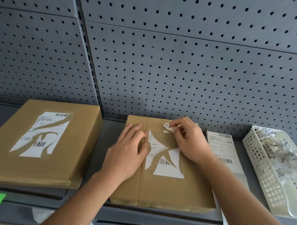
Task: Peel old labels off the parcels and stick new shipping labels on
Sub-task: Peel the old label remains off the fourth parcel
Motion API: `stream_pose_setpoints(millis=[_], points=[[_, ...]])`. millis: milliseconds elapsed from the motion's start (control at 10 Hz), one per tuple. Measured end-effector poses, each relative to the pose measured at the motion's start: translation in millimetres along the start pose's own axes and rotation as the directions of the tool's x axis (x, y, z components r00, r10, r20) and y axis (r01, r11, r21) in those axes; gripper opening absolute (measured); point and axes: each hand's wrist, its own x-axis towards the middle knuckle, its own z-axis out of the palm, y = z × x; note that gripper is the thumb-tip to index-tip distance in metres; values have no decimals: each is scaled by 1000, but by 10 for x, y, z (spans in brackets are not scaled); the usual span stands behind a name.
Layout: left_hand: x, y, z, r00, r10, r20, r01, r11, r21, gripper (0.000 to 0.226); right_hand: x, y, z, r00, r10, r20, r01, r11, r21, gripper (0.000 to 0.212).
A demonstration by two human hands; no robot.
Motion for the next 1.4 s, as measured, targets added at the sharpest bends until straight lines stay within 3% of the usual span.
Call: stream_pose_setpoints(millis=[400,800,1100,1400], points=[[-11,6,-8,1000,-1,3,2,1000,-8,27,37,58,76,986,-168,14,169,980,-105,4],[-6,-1,-4,1000,2,5,-2,1000,5,28,49,121,30,966,-229,118,244,961,-133,6],[-4,-3,-2,1000,0,4,0,1000,-1,29,44,20,106,989,-72,127,106,953,-285,12],[-9,-2,1,1000,-2,-4,2,1000,-13,27,96,4,91,996,88,26,-84,986,-143,14]])
